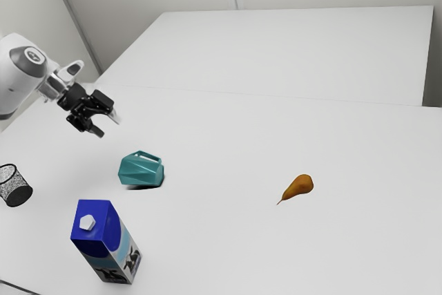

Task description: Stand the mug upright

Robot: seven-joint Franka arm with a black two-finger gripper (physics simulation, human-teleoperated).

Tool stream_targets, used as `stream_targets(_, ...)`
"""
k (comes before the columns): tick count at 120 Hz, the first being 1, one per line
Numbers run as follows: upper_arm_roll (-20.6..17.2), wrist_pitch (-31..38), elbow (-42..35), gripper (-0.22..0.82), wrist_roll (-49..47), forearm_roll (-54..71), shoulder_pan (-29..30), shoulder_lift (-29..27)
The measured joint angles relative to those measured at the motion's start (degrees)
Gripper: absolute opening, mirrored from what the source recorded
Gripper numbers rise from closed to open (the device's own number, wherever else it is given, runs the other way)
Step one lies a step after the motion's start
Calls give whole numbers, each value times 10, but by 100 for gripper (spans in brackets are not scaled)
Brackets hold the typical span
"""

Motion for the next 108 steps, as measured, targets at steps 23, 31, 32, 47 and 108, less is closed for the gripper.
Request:
stream_targets(23, 1, 42, -62, 58, 56, -64, 16, -1)
stream_targets(31, 1, 55, -83, 58, 78, -91, 22, -1)
stream_targets(32, 1, 57, -85, 58, 81, -94, 23, -1)
stream_targets(47, 2, 74, -109, 58, 125, -139, 36, 4)
stream_targets(108, 1, 103, -147, 58, 280, -225, 47, 27)
